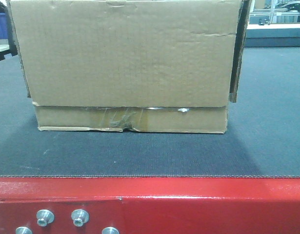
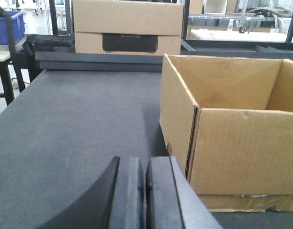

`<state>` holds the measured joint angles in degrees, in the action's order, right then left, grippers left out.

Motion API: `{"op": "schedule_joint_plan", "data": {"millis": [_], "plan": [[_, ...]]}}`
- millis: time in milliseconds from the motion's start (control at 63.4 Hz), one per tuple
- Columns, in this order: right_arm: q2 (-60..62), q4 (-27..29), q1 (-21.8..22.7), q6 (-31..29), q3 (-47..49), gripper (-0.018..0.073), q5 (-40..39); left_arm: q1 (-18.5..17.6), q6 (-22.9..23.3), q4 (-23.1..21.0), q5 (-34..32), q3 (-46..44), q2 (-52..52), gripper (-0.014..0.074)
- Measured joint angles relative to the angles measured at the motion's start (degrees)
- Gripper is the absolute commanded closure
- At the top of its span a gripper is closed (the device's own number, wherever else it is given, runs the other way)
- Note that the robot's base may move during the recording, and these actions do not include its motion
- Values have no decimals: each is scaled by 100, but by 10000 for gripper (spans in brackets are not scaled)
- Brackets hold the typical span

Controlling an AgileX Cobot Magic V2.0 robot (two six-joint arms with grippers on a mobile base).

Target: Grab carton from right shelf to conveyor

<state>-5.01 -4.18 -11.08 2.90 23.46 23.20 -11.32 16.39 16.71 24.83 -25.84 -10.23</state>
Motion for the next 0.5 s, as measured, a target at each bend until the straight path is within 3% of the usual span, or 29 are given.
{"op": "schedule_joint_plan", "data": {"millis": [158, 300, 505], "plan": [[0, 11, 0, -5, 0, 629, 0, 152, -764, -391, 15, 93, 248, 582], [0, 11, 0, -5, 0, 629, 0, 633, -1112, -874, -168, 520, 596, 582], [0, 11, 0, -5, 0, 629, -10, 1295, -1787, -1717, -1207, 1655, 988, 582]]}}
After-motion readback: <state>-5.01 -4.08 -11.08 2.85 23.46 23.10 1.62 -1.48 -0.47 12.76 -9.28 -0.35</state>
